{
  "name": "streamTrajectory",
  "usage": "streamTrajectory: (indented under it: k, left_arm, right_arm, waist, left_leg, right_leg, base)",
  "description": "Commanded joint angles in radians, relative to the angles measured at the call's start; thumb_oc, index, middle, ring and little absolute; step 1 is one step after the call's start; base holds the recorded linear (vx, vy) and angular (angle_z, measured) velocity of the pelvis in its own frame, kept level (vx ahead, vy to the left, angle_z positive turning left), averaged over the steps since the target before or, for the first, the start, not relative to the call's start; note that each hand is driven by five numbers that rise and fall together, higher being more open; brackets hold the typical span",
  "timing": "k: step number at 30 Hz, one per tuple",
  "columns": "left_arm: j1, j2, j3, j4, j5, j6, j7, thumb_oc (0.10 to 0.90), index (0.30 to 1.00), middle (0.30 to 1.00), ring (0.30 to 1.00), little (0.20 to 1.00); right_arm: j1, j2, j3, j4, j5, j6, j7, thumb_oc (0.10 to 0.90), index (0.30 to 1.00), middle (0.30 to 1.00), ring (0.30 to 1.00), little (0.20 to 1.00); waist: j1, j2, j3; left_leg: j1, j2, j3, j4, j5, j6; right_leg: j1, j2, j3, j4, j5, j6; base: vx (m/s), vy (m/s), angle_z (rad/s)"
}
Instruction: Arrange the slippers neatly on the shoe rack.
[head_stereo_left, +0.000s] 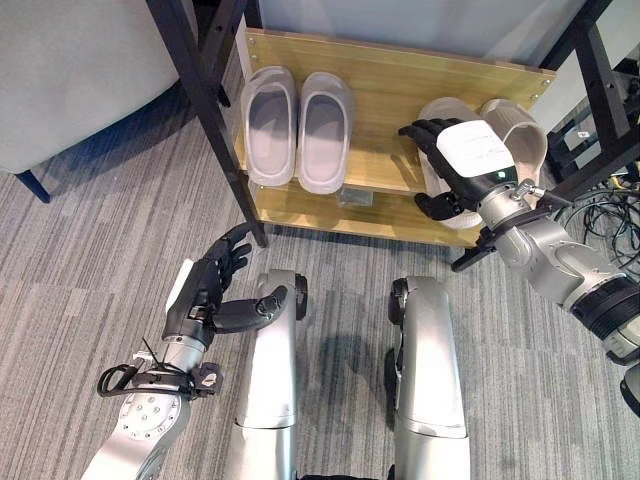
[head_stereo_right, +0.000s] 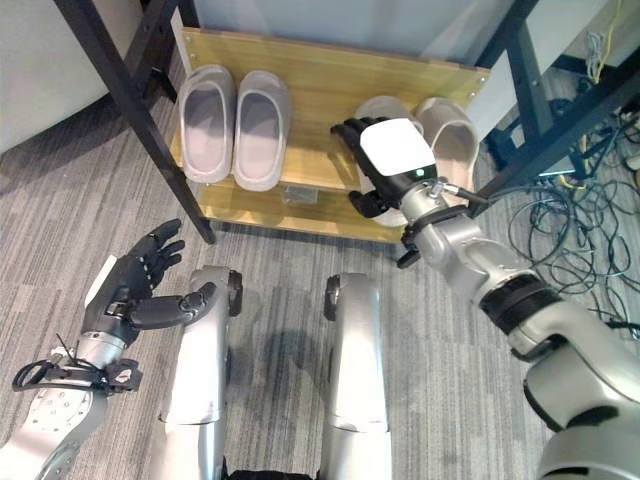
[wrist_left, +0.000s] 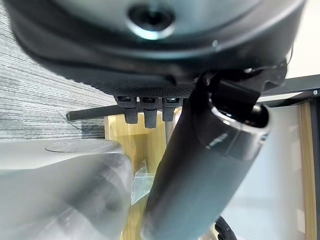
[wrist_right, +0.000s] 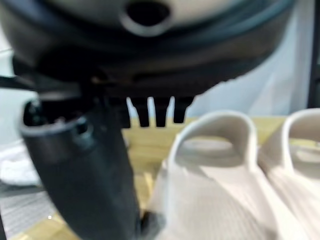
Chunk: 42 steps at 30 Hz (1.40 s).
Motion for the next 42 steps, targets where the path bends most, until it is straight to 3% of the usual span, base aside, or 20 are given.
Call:
streamTrajectory:
  k: [1,10,21,31,37,38,42]
  left_arm:
    - [-0.019,-0.004,-0.056,-0.186,-0.009,-0.134,0.017,0.8,0.9,0.9,0.9,0.9]
    - [-0.021,0.002,-0.053,-0.19,-0.015,-0.14,0.023,0.8,0.9,0.9,0.9,0.9]
    - [-0.034,-0.009,-0.059,-0.192,-0.009,-0.144,0.025,0.8,0.9,0.9,0.9,0.9]
    - [-0.022,-0.016,-0.04,-0.193,0.002,-0.141,0.028,0.8,0.9,0.9,0.9,0.9]
    - [0.01,-0.022,0.027,-0.186,0.054,-0.122,0.021,0.8,0.9,0.9,0.9,0.9]
    - [0.017,-0.018,0.071,-0.188,0.102,-0.123,0.023,0.8,0.9,0.9,0.9,0.9]
    - [0.003,-0.019,0.118,-0.18,0.16,-0.121,0.028,0.8,0.9,0.9,0.9,0.9]
  right_arm:
    - [-0.087,-0.128,-0.13,-0.005,0.004,0.007,-0.074,0.8,0.9,0.9,0.9,0.9]
    - [-0.115,-0.097,-0.137,-0.03,0.005,0.003,-0.085,0.8,0.9,0.9,0.9,0.9]
    - [-0.111,-0.045,-0.215,-0.166,0.017,-0.011,-0.097,0.8,0.9,0.9,0.9,0.9]
    - [-0.072,-0.054,-0.282,-0.367,0.028,-0.039,-0.085,0.8,0.9,0.9,0.9,0.9]
    - [0.106,-0.1,-0.467,-0.654,0.07,-0.066,-0.055,0.8,0.9,0.9,0.9,0.9]
    - [0.199,-0.089,-0.559,-0.753,0.072,-0.076,-0.049,0.8,0.9,0.9,0.9,0.9]
    - [0.35,-0.042,-0.703,-0.934,0.078,-0.099,-0.028,0.8,0.9,0.9,0.9,0.9]
  waist:
    - [0.074,0.037,-0.046]
    - [0.074,0.037,-0.046]
    - [0.067,0.024,-0.046]
    - [0.05,0.013,-0.046]
    - [-0.001,-0.024,-0.046]
    - [-0.017,-0.042,-0.046]
    - [-0.026,-0.075,-0.046]
  left_leg:
    - [-0.082,-0.071,-0.05,0.017,0.059,0.013]
    - [-0.082,-0.069,-0.048,0.011,0.06,0.011]
    - [-0.082,-0.069,-0.04,0.013,0.059,0.012]
    - [-0.082,-0.065,-0.02,0.005,0.062,0.013]
    - [-0.082,-0.056,0.044,-0.046,0.098,0.015]
    - [-0.082,-0.053,0.07,-0.079,0.112,0.017]
    - [-0.082,-0.046,0.097,-0.205,0.151,0.016]
  right_leg:
    - [-0.094,0.006,-0.042,-0.142,0.434,-0.196]
    - [-0.094,0.007,-0.048,-0.143,0.434,-0.196]
    - [-0.094,0.013,-0.044,-0.139,0.445,-0.197]
    - [-0.094,0.017,-0.033,-0.138,0.441,-0.196]
    - [-0.094,0.02,-0.012,-0.14,0.431,-0.2]
    - [-0.094,0.016,-0.01,-0.157,0.433,-0.198]
    - [-0.093,0.002,-0.024,-0.227,0.44,-0.196]
  base:
    - [0.0,0.0,0.0]
    - [0.0,0.0,0.0]
    - [0.0,0.0,0.0]
    - [0.0,0.0,0.0]
    - [0.06,-0.073,0.04]
    - [0.12,-0.139,0.07]
    - [0.08,-0.102,0.14]
